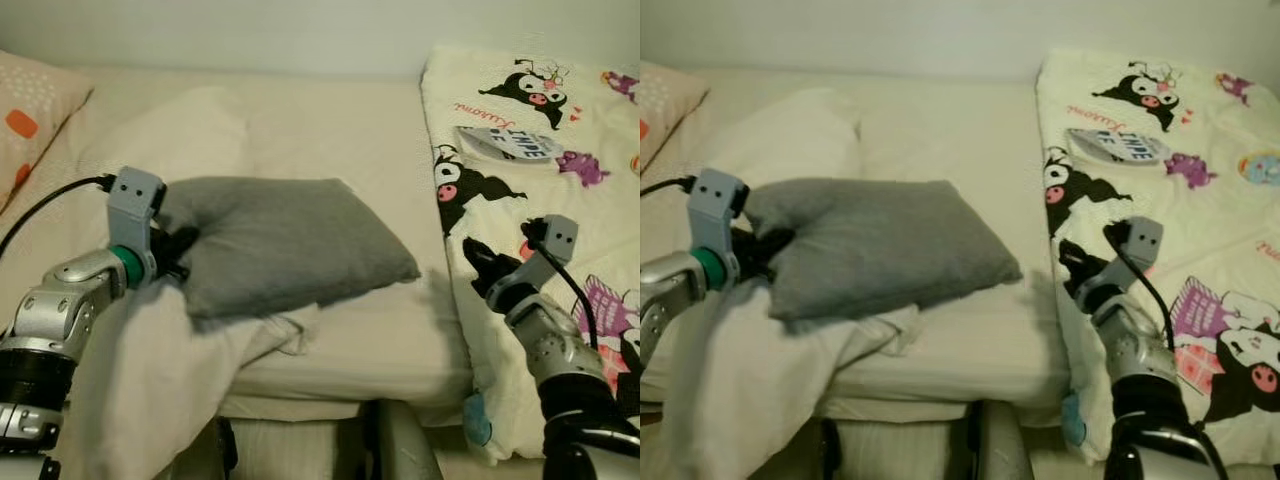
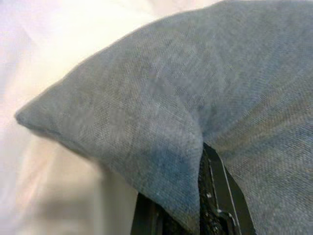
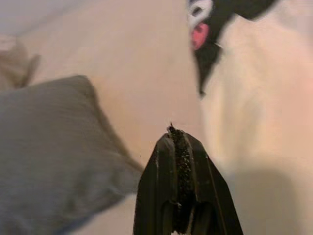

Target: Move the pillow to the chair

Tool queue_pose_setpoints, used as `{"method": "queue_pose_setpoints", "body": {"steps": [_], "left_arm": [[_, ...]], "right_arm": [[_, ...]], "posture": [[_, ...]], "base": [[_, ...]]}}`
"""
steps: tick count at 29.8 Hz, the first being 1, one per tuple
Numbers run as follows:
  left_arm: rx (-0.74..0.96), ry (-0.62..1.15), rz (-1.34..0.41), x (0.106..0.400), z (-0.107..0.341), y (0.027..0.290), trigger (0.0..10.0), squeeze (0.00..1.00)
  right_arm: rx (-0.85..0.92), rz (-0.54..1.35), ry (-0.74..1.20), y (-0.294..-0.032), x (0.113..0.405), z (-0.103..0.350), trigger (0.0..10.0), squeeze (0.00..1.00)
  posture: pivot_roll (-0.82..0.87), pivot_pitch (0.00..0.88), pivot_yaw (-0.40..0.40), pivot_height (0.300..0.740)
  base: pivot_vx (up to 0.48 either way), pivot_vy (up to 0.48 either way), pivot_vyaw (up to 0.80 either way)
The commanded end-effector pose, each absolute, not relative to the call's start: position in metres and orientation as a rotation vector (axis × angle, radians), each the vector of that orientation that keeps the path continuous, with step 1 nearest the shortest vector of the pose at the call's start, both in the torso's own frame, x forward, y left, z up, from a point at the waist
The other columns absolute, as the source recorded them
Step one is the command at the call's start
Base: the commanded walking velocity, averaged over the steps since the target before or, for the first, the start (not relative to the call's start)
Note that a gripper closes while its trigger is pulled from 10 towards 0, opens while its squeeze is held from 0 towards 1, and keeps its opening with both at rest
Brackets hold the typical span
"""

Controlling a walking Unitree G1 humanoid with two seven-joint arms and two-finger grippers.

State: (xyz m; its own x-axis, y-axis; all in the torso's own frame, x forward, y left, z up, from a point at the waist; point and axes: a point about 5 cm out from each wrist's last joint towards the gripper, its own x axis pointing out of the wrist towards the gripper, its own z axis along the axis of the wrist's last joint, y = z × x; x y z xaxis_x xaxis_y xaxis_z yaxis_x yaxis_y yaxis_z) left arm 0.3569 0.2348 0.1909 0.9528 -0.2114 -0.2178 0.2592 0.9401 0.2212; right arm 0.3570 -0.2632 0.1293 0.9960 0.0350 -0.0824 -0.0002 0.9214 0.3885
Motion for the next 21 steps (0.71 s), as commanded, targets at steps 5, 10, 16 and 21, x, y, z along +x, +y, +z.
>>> {"method": "queue_pose_setpoints", "body": {"steps": [5, 10, 16, 21], "left_arm": [[0.421, 0.243, -0.09, 0.354, 0.164, 0.249, 0.0, 0.0], [0.429, 0.289, -0.122, 0.351, 0.136, 0.24, 0.0, 0.0], [0.465, 0.34, -0.149, 0.342, 0.112, 0.236, 0.0, 0.0], [0.483, 0.339, -0.149, 0.337, 0.107, 0.238, 0.0, 0.0]], "right_arm": [[0.414, -0.137, 0.166, -0.28, 0.35, 0.11, 10.0, 0.0], [0.532, -0.181, 0.173, -0.28, 0.349, 0.104, 10.0, 0.0], [0.622, -0.122, 0.209, -0.259, 0.353, 0.095, 10.0, 1.0], [0.681, 0.134, 0.242, -0.208, 0.365, 0.097, 10.0, 1.0]], "posture": [[0.07, 0.155, 0.065, 0.596], [0.08, 0.169, 0.075, 0.596], [0.1, 0.179, 0.074, 0.596], [0.12, 0.185, 0.07, 0.596]], "base": [[0.0, 0.0, 0.0], [0.0, 0.0, 0.0], [0.0, 0.0, 0.0], [0.0, 0.0, 0.0]]}}
